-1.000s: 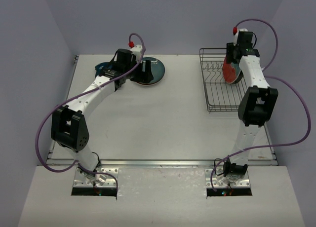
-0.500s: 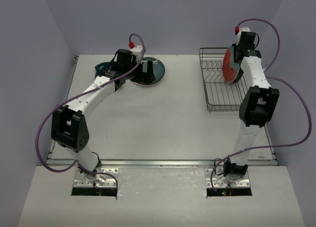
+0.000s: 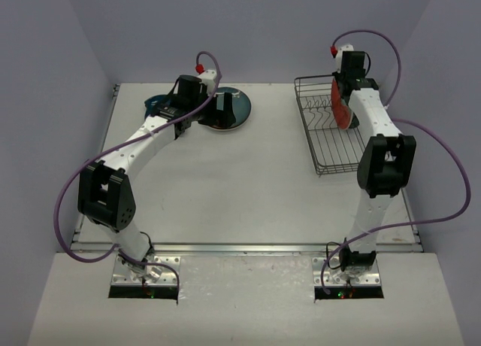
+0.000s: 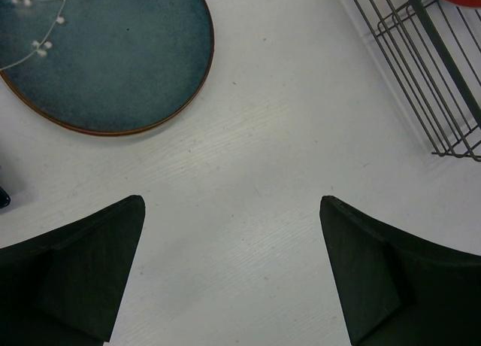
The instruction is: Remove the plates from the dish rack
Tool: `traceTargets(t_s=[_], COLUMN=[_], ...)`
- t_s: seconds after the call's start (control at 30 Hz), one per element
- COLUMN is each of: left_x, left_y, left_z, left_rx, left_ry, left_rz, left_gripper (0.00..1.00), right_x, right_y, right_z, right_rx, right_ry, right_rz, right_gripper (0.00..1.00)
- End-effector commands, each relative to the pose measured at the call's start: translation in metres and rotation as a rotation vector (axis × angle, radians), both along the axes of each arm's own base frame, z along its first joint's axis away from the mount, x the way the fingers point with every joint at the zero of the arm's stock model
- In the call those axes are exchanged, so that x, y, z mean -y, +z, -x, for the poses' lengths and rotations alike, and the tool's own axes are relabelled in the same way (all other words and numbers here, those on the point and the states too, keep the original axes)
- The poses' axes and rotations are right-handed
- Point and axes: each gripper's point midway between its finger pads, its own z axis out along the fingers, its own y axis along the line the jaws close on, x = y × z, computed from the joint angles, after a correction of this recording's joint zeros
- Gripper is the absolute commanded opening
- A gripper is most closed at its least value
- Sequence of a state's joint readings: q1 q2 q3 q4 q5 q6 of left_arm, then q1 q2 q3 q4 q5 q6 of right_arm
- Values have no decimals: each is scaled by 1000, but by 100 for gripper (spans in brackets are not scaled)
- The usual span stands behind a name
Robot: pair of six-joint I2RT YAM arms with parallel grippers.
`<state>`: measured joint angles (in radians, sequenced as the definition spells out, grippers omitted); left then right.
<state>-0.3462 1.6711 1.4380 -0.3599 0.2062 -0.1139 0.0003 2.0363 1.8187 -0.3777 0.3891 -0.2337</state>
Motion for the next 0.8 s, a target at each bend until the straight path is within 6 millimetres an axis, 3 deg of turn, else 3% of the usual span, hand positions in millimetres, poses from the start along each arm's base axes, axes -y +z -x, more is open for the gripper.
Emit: traceTargets(t_s=[0.0, 0.57, 0.7, 0.77], left_x=[1, 1, 10, 16], left_y=[24, 30, 35, 39], left_z=[-2, -13, -10, -8], left_rx=[75, 79, 81, 88], left_ry=[14, 50, 5, -24], left_rz=[22, 33, 76, 107], left_gripper=[100, 100, 100, 100], right_x=[-24, -11, -16, -23], right_y=[120, 230, 254, 257], right_z=[-7, 16, 22, 27], right_rx=[305, 561, 611, 600], right_ry=[34, 10, 39, 62], right_rz=[24, 156, 130, 83], right_gripper=[0, 0, 0, 0])
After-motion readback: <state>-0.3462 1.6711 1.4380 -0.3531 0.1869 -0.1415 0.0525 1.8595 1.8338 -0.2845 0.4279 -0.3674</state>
